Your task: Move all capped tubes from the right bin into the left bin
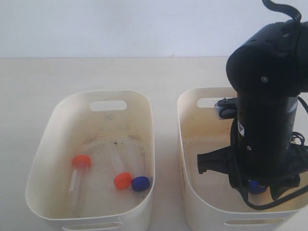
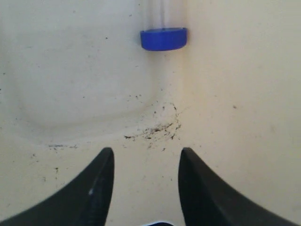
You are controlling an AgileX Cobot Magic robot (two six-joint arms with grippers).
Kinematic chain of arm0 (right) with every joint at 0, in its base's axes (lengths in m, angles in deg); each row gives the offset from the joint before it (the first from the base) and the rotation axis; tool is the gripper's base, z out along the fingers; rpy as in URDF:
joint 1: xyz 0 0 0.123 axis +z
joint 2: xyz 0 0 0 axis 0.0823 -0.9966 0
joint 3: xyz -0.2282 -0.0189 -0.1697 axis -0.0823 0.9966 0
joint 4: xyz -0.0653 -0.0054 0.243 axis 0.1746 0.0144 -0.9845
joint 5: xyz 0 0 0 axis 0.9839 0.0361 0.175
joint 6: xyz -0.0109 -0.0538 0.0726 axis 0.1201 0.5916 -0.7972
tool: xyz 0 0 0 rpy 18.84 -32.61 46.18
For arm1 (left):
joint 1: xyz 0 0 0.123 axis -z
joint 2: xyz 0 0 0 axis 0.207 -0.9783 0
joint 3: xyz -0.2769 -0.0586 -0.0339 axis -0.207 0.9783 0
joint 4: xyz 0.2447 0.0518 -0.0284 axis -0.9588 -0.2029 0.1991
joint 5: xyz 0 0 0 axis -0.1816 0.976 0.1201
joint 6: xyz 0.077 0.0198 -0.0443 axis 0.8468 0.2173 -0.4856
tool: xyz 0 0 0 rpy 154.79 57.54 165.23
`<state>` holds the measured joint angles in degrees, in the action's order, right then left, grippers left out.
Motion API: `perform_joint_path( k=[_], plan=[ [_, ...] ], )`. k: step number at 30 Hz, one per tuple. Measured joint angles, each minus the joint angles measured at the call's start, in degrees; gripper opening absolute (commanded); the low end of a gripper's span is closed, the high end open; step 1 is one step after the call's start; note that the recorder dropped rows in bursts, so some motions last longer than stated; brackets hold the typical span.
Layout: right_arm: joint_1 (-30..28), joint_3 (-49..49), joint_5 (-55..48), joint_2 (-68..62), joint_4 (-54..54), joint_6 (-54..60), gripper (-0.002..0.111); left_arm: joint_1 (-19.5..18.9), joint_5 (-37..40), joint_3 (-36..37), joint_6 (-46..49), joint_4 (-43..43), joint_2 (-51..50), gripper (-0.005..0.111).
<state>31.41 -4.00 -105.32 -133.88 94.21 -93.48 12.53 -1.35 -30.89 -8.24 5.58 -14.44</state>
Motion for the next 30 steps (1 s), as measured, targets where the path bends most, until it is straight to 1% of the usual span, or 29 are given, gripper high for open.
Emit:
perform_joint_path(
  k=[5, 17, 25, 30],
  plan=[
    [0.0, 0.0, 0.11, 0.0, 0.14, -1.88, 0.042, 0.0, 0.0, 0.0, 0.0, 0.0, 0.0, 0.004],
    [-0.09, 0.0, 0.46, -3.15, -0.32, -1.88, 0.042, 0.0, 0.0, 0.0, 0.0, 0.0, 0.0, 0.004],
    [-0.09, 0.0, 5.09, -3.15, -2.8, -1.19, 0.042, 0.0, 0.0, 0.0, 0.0, 0.0, 0.0, 0.004],
    [-0.09, 0.0, 4.73, -3.23, -2.4, -1.2, 0.042, 0.0, 0.0, 0.0, 0.0, 0.0, 0.0, 0.004]
  ],
)
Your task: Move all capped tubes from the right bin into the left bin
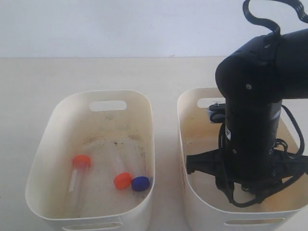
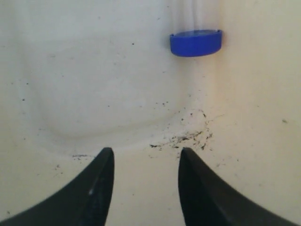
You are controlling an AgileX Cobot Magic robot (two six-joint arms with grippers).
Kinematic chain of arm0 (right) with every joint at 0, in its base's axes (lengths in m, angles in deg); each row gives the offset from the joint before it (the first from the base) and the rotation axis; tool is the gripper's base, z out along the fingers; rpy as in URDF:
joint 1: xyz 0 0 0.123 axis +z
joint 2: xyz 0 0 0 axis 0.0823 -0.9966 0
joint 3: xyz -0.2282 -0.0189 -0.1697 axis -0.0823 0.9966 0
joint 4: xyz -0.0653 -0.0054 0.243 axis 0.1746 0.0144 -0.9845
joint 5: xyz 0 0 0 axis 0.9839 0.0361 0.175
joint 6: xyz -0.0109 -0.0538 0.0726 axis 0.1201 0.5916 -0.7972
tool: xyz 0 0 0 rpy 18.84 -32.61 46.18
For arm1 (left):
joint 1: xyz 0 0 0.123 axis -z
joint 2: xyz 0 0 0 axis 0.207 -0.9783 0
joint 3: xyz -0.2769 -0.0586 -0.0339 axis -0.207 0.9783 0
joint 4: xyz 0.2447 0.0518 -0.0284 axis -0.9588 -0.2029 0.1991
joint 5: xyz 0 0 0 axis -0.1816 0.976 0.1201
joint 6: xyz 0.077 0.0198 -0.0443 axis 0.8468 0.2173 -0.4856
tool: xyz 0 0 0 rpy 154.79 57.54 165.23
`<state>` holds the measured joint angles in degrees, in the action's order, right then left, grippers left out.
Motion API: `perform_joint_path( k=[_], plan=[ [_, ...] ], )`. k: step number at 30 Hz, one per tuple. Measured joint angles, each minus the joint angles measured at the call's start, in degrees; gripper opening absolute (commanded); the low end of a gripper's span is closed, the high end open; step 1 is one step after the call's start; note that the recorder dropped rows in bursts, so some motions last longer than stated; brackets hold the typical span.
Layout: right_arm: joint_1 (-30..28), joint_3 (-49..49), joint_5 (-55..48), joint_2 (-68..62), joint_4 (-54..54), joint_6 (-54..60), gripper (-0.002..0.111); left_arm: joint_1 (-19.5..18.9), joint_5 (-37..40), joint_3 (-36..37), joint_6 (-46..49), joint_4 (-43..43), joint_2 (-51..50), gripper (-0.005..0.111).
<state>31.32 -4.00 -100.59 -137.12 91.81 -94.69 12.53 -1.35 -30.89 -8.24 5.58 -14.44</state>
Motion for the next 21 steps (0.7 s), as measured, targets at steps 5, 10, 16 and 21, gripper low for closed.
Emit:
perform_joint_path(
  k=[5, 10, 16, 21],
  plan=[
    [0.0, 0.0, -0.93, 0.0, 0.68, 0.0, 0.042, 0.0, 0.0, 0.0, 0.0, 0.0, 0.0, 0.004],
    [0.0, 0.0, 1.4, 0.0, 0.89, 0.0, 0.042, 0.0, 0.0, 0.0, 0.0, 0.0, 0.0, 0.004],
    [0.0, 0.0, 1.06, 0.0, 1.28, 0.0, 0.042, 0.0, 0.0, 0.0, 0.0, 0.0, 0.0, 0.004],
    [0.0, 0.0, 2.39, 0.0, 1.28, 0.0, 0.042, 0.0, 0.0, 0.0, 0.0, 0.0, 0.0, 0.004]
  ],
)
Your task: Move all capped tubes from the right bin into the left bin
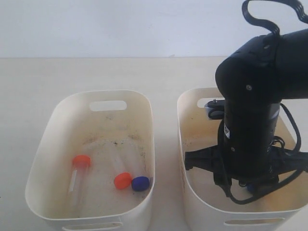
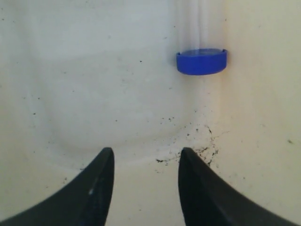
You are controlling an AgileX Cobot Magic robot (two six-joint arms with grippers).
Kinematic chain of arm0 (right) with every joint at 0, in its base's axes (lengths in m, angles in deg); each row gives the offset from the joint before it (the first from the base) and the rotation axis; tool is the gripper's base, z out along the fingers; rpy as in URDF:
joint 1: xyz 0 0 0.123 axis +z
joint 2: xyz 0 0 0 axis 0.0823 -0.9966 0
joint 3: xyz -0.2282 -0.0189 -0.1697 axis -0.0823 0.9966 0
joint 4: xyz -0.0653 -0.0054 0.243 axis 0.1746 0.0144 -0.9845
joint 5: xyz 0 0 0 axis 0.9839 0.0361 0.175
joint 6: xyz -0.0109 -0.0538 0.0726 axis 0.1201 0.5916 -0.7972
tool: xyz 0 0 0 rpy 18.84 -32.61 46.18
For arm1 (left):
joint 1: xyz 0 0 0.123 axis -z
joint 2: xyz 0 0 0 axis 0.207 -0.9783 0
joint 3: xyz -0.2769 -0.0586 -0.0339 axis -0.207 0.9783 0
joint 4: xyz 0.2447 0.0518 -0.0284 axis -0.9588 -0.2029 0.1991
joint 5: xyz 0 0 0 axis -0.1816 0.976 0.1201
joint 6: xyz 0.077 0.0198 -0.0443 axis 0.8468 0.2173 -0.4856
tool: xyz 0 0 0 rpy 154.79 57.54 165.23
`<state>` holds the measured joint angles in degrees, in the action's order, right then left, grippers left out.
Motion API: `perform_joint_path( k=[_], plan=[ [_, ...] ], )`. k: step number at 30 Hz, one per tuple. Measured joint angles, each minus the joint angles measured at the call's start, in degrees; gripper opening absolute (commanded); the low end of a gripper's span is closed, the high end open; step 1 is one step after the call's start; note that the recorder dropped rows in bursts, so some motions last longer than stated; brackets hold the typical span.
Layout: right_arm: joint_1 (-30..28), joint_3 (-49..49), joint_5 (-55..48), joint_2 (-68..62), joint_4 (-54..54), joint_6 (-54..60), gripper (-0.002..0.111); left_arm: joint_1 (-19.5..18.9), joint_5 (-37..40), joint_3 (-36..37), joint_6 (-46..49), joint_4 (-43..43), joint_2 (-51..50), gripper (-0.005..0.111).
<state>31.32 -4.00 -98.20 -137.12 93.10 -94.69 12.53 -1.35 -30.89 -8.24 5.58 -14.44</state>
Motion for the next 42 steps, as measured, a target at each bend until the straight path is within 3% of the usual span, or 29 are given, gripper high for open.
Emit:
perform_joint_path(
  k=[42],
  plan=[
    [0.0, 2.11, 3.42, -4.2, 2.89, 0.29, 0.042, 0.0, 0.0, 0.0, 0.0, 0.0, 0.0, 0.004]
  ],
)
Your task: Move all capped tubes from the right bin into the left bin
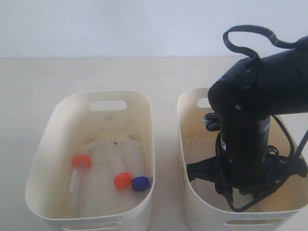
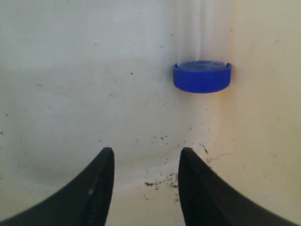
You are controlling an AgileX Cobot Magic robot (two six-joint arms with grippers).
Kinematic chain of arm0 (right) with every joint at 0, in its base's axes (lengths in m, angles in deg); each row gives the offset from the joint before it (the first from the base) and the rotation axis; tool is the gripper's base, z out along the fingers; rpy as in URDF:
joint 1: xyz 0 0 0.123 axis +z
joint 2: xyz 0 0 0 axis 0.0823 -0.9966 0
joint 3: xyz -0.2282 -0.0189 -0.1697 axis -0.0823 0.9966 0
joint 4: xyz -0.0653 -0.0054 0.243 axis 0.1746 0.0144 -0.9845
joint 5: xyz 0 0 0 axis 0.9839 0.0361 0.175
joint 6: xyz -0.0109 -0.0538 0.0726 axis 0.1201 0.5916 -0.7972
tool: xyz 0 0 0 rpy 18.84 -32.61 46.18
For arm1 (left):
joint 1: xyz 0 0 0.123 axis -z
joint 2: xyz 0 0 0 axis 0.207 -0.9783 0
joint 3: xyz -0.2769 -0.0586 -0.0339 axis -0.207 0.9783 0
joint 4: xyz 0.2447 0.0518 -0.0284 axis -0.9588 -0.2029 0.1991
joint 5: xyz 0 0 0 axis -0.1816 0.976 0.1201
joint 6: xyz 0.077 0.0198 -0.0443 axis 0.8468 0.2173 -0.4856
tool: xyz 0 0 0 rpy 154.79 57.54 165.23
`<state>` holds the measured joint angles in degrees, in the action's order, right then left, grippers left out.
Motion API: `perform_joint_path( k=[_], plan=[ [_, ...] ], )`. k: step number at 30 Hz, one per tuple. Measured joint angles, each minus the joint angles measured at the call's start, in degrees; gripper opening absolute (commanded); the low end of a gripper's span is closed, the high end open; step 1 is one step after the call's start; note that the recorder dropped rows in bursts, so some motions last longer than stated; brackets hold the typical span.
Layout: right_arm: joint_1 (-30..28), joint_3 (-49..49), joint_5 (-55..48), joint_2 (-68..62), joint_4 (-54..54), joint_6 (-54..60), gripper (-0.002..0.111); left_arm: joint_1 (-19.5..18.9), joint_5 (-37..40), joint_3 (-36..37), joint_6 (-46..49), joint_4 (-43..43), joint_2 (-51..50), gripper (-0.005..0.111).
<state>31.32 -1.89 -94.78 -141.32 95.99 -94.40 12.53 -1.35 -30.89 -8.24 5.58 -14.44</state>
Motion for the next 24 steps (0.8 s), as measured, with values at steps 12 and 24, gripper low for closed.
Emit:
perform_joint_path(
  k=[12, 24],
  plan=[
    [0.0, 0.0, -1.53, -1.67, 1.43, 0.0, 0.074, 0.0, 0.0, 0.0, 0.0, 0.0, 0.0, 0.004],
    [0.0, 0.0, -2.1, -2.02, 1.67, 0.0, 0.074, 0.0, 0.0, 0.0, 0.0, 0.0, 0.0, 0.004]
  ],
)
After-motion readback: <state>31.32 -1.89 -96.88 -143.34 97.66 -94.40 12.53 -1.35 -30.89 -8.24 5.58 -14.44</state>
